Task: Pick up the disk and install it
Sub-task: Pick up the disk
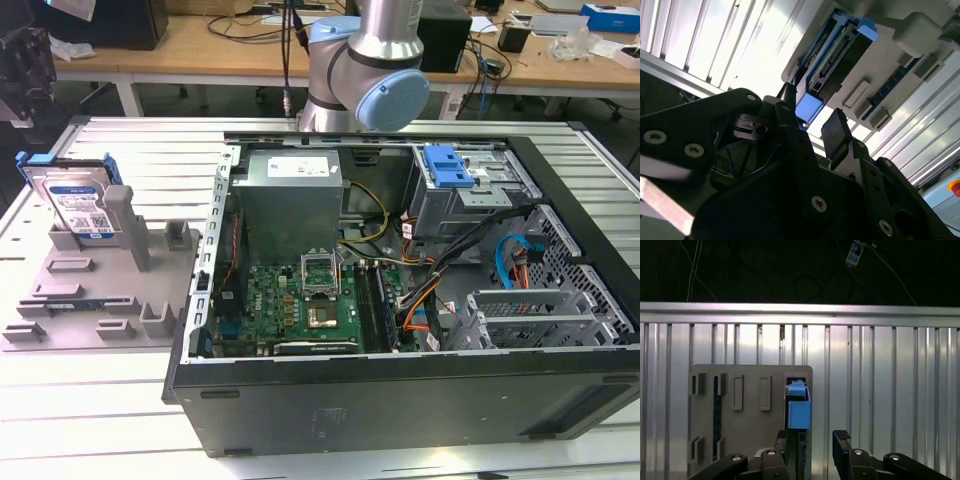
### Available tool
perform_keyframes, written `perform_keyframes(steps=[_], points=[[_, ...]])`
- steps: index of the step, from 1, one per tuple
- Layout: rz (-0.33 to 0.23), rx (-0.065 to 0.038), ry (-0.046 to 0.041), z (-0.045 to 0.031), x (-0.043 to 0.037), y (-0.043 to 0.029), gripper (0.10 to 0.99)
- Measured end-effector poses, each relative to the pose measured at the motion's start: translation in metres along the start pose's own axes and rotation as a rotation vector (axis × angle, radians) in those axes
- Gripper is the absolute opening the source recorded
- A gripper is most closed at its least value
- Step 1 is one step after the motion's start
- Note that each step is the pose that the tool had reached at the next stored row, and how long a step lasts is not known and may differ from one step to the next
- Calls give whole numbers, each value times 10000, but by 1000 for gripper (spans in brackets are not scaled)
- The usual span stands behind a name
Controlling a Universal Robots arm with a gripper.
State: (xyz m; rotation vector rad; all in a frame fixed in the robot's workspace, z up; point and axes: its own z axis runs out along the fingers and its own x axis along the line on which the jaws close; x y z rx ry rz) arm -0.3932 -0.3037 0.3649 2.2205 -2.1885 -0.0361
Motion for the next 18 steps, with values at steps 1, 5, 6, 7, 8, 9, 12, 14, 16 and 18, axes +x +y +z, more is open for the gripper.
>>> perform_keyframes(steps=[1, 5, 6, 7, 8, 9, 12, 14, 16, 18], points=[[0, -1, 0, 0, 0, 0, 482], [86, 1, -2, 18, 6, 12, 482], [105, 0, -1, 22, 9, 14, 482], [123, -1, 0, 26, 12, 15, 482], [139, -1, 2, 30, 16, 16, 482], [160, 2, 1, 39, 24, 18, 482], [163, -1, 5, 55, 36, 24, 482], [165, 2, 4, 75, 44, 35, 482], [157, 1, 5, 88, 49, 50, 482], [142, 0, 6, 104, 51, 61, 482]])
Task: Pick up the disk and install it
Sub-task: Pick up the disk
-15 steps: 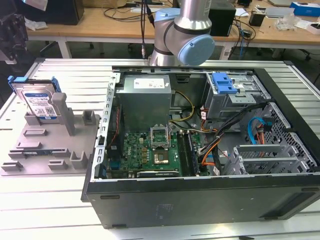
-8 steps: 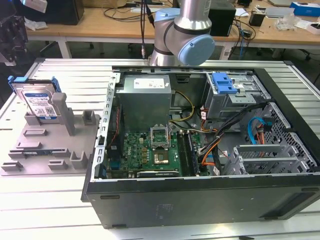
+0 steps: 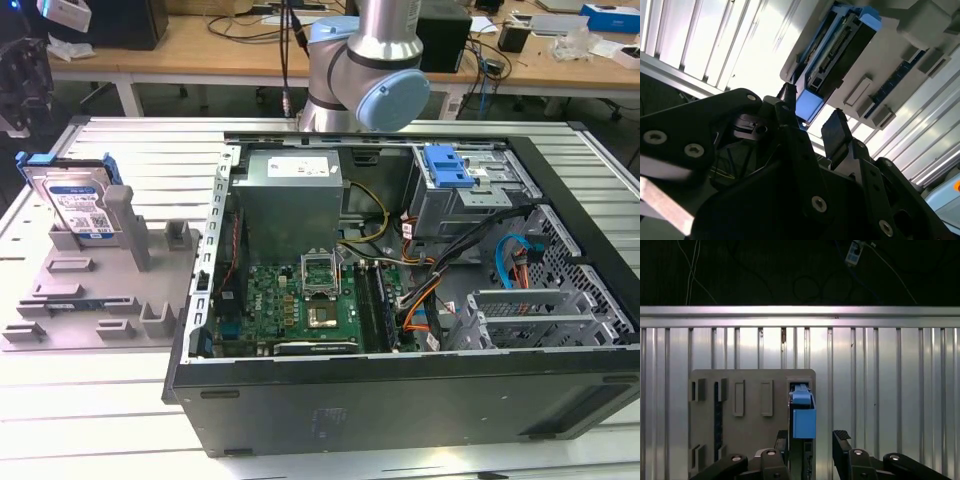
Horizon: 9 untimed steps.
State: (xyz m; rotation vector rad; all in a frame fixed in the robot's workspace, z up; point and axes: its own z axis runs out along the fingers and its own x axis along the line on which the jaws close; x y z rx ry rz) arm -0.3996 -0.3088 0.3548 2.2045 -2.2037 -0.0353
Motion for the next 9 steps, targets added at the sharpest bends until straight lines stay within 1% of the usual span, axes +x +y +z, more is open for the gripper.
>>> perform_keyframes(steps=[2, 6, 9], points=[[-18, 1, 0, 15, 3, 3, 482], [-74, 1, 2, 81, 8, 18, 482], [-123, 1, 4, 110, 9, 32, 482]])
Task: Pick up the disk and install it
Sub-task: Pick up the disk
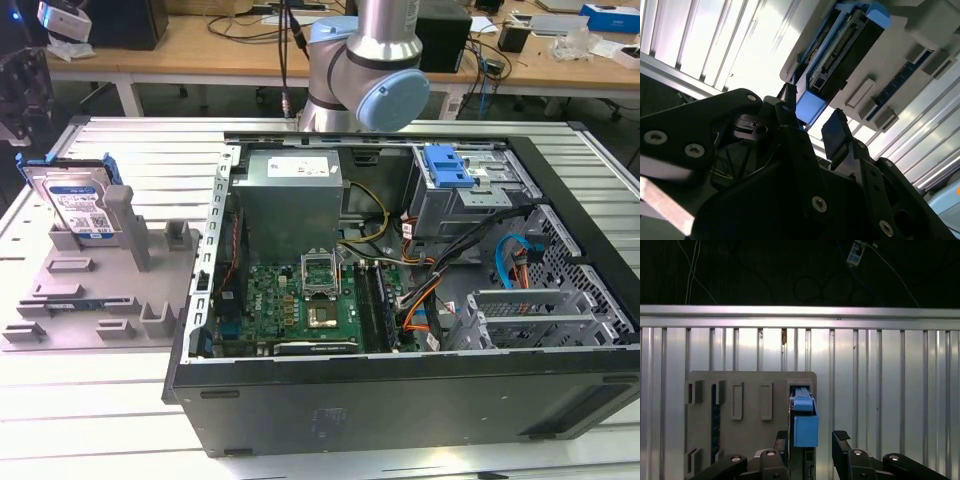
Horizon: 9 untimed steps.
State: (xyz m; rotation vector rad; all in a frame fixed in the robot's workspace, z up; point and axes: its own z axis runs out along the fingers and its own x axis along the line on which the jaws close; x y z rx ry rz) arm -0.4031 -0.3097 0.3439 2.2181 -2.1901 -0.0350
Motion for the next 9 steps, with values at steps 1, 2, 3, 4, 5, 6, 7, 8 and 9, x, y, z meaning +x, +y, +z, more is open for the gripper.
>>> perform_keyframes(steps=[1, 2, 3, 4, 5, 6, 7, 8, 9], points=[[-13, -2, 1, 3, 1, 1, 482], [-36, -3, 2, 6, 3, 2, 482], [-58, 0, 2, 11, 7, 2, 482], [-81, 0, 3, 18, 14, 3, 482], [-100, -1, 4, 24, 21, 2, 482], [-108, 0, 4, 28, 25, 3, 482], [-115, -1, 4, 33, 28, 3, 482], [-121, 3, 3, 44, 29, 2, 482], [-125, -1, 4, 53, 29, 3, 482]])
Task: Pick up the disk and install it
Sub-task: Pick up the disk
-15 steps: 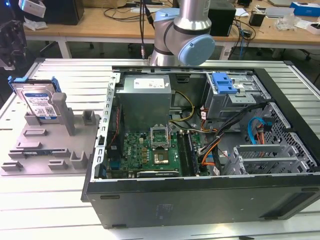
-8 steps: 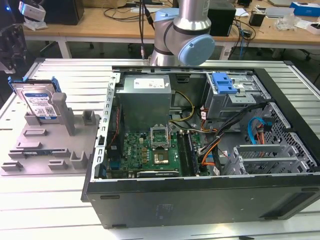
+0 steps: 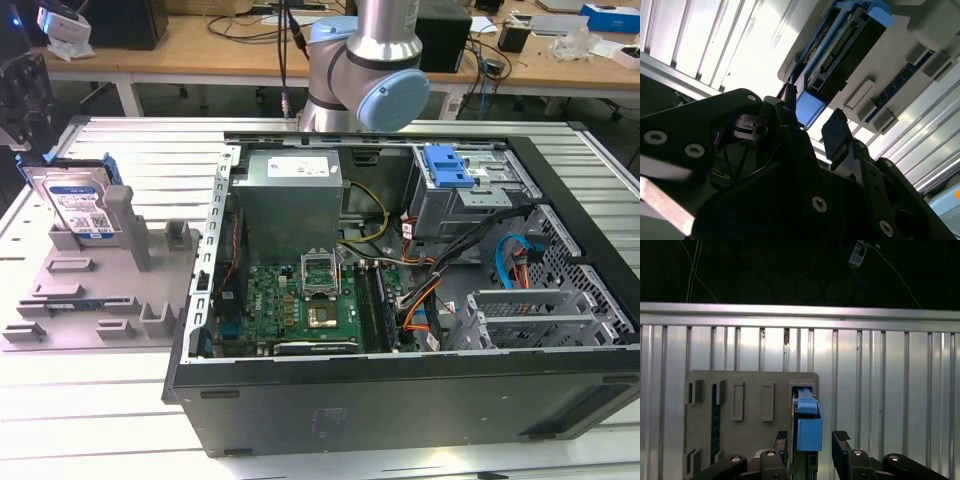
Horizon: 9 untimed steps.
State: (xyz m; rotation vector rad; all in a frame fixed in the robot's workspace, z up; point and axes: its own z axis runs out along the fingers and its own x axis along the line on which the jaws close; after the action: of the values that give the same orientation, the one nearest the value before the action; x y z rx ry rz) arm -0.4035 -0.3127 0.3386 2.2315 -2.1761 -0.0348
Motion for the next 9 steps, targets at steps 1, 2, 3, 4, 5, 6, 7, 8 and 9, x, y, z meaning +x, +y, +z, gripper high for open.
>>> perform_keyframes(steps=[1, 2, 3, 4, 5, 6, 7, 8, 9], points=[[-6, 1, 0, 17, 1, -1, 482], [-7, 1, 0, 24, 1, -1, 482], [-9, 1, 0, 29, 2, -2, 482], [-9, 1, 0, 47, 5, -2, 482], [-9, 1, 0, 55, 5, -2, 482], [-9, 1, 0, 62, 5, -2, 482], [-9, 0, 0, 74, 6, -2, 482], [-9, 1, 0, 82, 6, -2, 482], [-9, 0, 0, 88, 6, -2, 482]])
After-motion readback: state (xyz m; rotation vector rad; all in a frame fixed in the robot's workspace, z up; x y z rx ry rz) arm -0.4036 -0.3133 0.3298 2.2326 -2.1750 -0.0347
